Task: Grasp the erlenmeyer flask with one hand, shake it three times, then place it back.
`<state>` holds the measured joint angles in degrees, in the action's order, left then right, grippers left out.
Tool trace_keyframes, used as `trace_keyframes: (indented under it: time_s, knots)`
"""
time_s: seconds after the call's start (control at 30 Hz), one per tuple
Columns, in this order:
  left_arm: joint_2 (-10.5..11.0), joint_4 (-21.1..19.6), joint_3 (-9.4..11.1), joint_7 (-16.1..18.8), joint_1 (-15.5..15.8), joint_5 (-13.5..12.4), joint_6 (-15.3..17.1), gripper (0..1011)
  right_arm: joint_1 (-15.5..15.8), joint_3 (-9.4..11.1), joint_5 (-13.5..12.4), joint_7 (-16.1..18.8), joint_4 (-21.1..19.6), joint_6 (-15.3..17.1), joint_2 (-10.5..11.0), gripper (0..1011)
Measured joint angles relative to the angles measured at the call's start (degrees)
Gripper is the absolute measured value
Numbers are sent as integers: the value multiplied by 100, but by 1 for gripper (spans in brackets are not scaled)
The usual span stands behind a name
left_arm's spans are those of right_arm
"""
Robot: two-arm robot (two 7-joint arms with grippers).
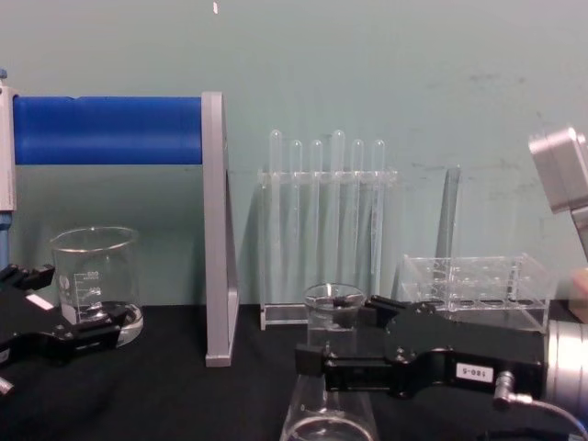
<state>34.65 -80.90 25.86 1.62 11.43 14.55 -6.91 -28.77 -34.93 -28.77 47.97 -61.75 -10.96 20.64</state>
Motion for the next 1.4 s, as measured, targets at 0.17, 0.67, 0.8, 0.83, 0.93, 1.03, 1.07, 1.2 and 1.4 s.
trace_keyframes:
  time_s: [0.17,0.67,0.8,0.83,0.93,1.03,1.07,1.2,1.4]
  knots:
    - [0,0,0,0,0,0,0,1000,0,3,-8,15,-3,0,2,1003]
    - [0,0,0,0,0,0,0,1001,6,5,-22,32,-9,0,8,1002]
    - [0,0,0,0,0,0,0,1001,7,5,-25,34,-10,0,8,1003]
    - [0,0,0,0,0,0,0,1001,8,5,-26,35,-10,0,9,994]
    - [0,0,0,0,0,0,0,1001,9,5,-28,37,-10,0,9,928]
    - [0,0,0,0,0,0,0,1001,10,5,-28,38,-10,0,9,857]
    - [0,0,0,0,0,0,0,1001,10,5,-28,38,-10,0,9,836]
    - [0,0,0,0,0,0,0,1001,10,5,-28,40,-10,0,9,730]
    - [0,0,0,0,0,0,0,1001,10,5,-28,40,-10,0,8,530]
